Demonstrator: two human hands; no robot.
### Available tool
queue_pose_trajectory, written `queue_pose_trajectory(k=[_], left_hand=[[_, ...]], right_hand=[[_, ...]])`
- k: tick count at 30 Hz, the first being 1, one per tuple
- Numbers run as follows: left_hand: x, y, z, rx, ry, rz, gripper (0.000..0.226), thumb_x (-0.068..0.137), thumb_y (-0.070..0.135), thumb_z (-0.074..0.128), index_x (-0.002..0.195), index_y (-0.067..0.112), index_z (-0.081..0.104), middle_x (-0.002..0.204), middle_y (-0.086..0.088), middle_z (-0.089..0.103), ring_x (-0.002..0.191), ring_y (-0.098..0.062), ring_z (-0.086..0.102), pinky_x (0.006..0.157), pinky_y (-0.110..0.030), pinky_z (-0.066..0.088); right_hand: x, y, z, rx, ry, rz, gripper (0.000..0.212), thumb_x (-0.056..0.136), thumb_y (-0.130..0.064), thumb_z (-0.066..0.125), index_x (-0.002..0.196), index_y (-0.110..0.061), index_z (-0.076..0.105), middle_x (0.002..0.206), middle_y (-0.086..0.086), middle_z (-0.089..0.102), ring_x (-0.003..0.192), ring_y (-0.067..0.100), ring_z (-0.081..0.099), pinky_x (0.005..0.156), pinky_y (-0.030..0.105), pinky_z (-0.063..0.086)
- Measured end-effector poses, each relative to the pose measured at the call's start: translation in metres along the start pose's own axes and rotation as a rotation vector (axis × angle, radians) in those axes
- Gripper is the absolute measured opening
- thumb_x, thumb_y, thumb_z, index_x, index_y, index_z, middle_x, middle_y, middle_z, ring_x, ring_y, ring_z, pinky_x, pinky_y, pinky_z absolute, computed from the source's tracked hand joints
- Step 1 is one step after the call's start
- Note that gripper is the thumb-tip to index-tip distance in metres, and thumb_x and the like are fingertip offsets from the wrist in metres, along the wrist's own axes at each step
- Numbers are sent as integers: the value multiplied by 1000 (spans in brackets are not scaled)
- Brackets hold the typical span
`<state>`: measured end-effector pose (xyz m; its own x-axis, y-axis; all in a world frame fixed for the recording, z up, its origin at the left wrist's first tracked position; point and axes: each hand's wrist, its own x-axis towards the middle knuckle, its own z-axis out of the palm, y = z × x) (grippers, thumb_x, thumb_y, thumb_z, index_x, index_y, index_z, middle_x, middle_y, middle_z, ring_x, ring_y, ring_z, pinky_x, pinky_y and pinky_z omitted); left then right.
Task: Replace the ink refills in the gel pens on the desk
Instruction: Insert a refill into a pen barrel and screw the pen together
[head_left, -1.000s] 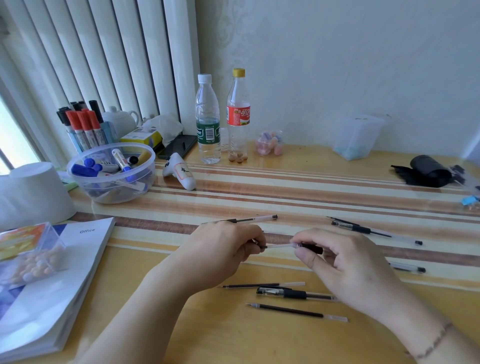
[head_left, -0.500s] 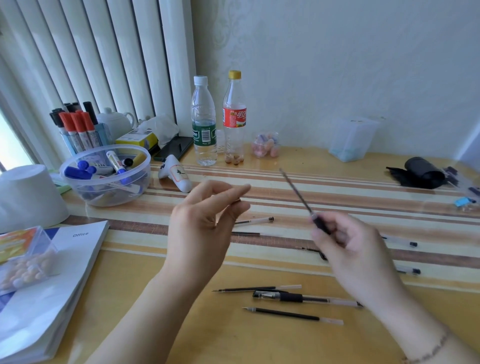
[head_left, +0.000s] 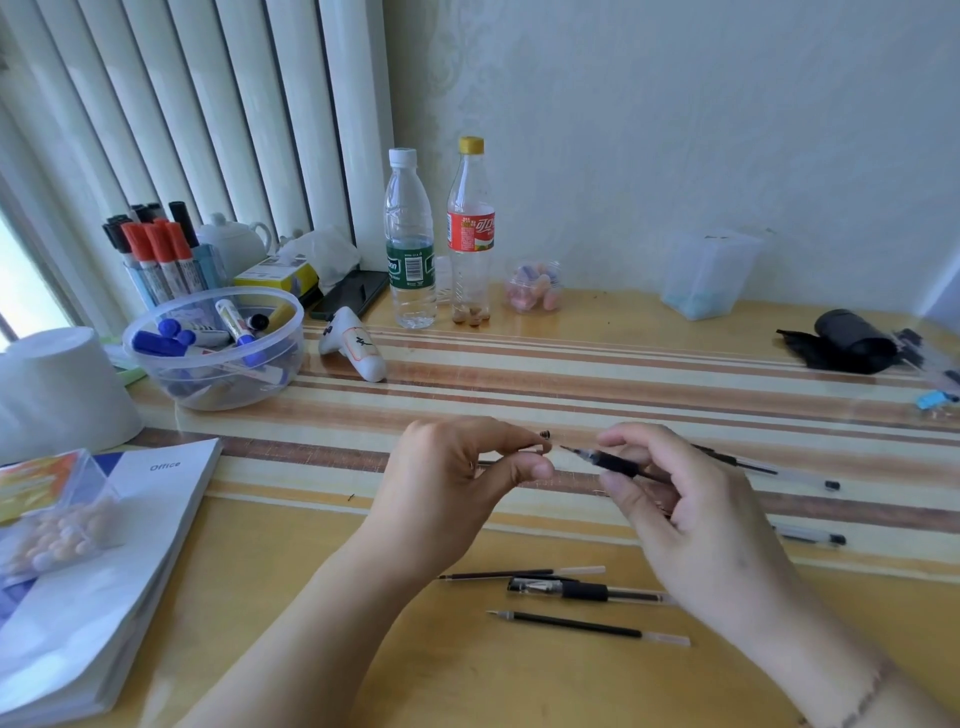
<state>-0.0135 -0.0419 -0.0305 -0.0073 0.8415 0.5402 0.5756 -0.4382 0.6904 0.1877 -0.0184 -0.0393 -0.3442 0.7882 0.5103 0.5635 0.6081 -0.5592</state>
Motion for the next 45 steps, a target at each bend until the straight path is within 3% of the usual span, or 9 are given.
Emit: queue_pose_trajectory(k=[5, 11, 17, 24, 27, 31, 36, 40, 45], left_hand=[[0, 1, 0, 2, 4, 19, 23, 76, 31, 73, 89, 13, 79, 54, 24, 56, 57, 10, 49, 54, 3, 30], [-1, -6, 2, 66, -62, 46, 25, 77, 42, 73, 90, 21, 78, 66, 29, 59, 61, 19, 51, 57, -2, 33], [-4, -12, 9, 153, -129, 89, 23, 82, 51, 64, 89, 31, 73, 74, 17, 72, 72, 0, 64, 61, -32, 52], [-3, -15, 8, 132, -152, 113, 23, 82, 48, 65, 90, 30, 76, 76, 14, 71, 71, -6, 65, 59, -34, 51], [-3, -16, 7, 147, -153, 111, 24, 81, 50, 64, 90, 32, 75, 76, 15, 71, 71, -6, 65, 59, -34, 51], [-2, -18, 6, 148, -159, 92, 21, 80, 49, 67, 91, 33, 75, 78, 16, 72, 74, -5, 66, 60, -34, 52], [-2, -19, 6, 154, -146, 87, 22, 79, 49, 67, 89, 32, 76, 78, 16, 72, 74, -4, 66, 60, -34, 52], [-2, -20, 5, 165, -151, 104, 24, 80, 51, 65, 89, 31, 75, 77, 16, 71, 72, -5, 65, 58, -34, 52], [-2, -20, 5, 178, -146, 115, 28, 83, 53, 60, 86, 29, 75, 75, 13, 70, 69, -9, 64, 56, -35, 50]], right_hand=[[-2, -3, 1, -21, -43, -43, 25, 85, -42, 52, 105, -30, 60, 92, -20, 64, 78, -10, 59, 59, 5, 39], [-1, -2, 1, -56, -56, -64, 23, 85, -44, 50, 101, -31, 61, 89, -27, 59, 81, -3, 58, 61, 9, 39], [-3, -3, 1, -238, -8, -173, 16, 90, -29, 60, 101, -24, 71, 89, -14, 68, 82, 12, 62, 65, 34, 52], [-5, -11, -4, -201, -143, -60, 28, 83, -61, 49, 104, -42, 50, 65, -19, 59, 54, 1, 52, 48, 16, 39], [-5, -8, -4, -164, -124, -22, 20, 79, -43, 67, 86, -35, 50, 63, -19, 55, 60, 5, 52, 48, 16, 37], [-3, -10, -7, -243, -132, -50, 29, 89, -59, 39, 82, -38, 58, 60, -23, 58, 51, 0, 52, 44, 22, 40], [-3, -9, -7, -253, -158, 13, 21, 79, -57, 57, 88, -37, 54, 70, -22, 58, 57, -3, 52, 50, 23, 44], [-3, -9, -8, -268, -128, -5, 31, 87, -57, 37, 81, -37, 59, 58, -20, 59, 53, 0, 55, 44, 30, 47], [-2, -10, -9, -339, -120, -19, 19, 78, -53, 59, 80, -35, 56, 61, -18, 60, 51, -4, 51, 43, 24, 43]])
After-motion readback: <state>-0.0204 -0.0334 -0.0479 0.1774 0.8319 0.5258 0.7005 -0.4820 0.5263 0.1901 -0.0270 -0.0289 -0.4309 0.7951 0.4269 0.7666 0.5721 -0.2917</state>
